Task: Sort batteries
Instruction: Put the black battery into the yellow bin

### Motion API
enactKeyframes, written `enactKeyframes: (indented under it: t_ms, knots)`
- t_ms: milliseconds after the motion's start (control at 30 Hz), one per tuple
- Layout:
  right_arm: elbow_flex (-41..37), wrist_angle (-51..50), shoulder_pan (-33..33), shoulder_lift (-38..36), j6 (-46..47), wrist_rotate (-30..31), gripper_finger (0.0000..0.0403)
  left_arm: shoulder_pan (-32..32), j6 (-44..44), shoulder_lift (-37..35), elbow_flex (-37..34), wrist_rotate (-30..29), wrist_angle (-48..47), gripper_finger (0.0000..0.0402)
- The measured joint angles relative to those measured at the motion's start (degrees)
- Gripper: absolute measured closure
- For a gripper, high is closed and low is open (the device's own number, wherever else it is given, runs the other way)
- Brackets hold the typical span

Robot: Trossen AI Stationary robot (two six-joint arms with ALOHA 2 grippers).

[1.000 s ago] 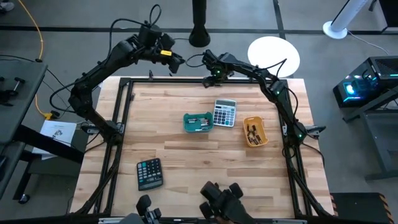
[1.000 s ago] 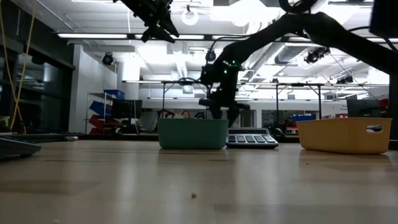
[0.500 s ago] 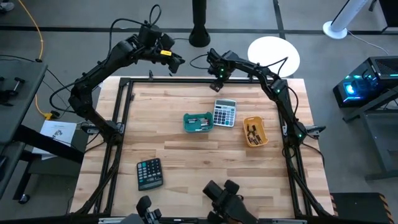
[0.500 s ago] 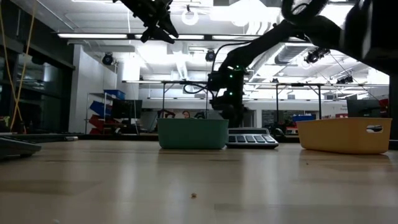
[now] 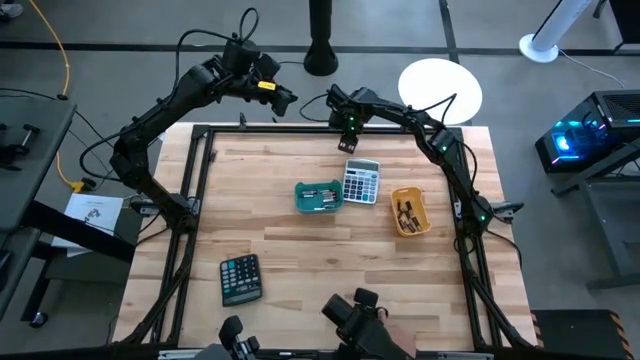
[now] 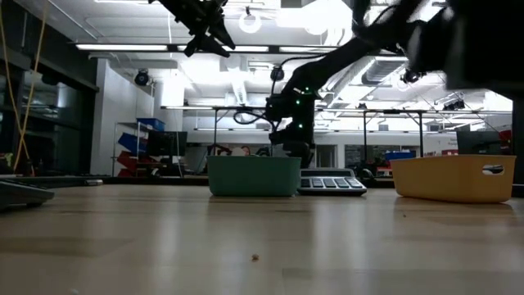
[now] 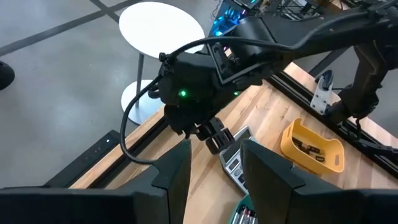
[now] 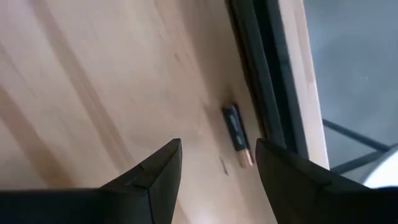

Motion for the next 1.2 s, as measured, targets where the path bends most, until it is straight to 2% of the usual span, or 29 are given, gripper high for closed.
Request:
enactKeyframes:
  t_ms: [267,600,767,833,933,967,1200]
  knots:
    - [0.35,-4.16,-0.79,3.55,-1.68,-1.37,0.0204,-0.28,-0.59,0.00,0.00,-0.02,-0.01,0.0271]
    - [0.20,-1.90,0.90,4.37,-6.25,0.93,0.0210,-0.42,-0.57,0.00,0.02,0.09,0.01,0.0271]
    - [0.13,-1.47,1.42,4.51,-7.03,-0.28,0.0260,-0.42,-0.52,0.00,0.02,0.10,0.02,0.0271]
    - [0.13,-1.48,1.55,4.66,-6.90,-1.24,0.0296,-0.42,-0.01,0.00,0.02,0.10,0.03,0.0271]
    - [0.13,-1.62,1.83,4.65,-4.44,-1.59,0.0372,-0.42,0.76,0.00,0.02,0.10,0.06,0.0271]
    - [0.13,-1.74,1.79,4.40,-3.72,-2.30,0.0384,-0.40,1.14,0.00,0.02,0.09,0.20,0.0271]
    - [-0.27,-1.77,0.91,-0.80,-0.32,-5.07,0.0396,0.13,3.07,-1.51,0.07,0.04,7.26,0.0271]
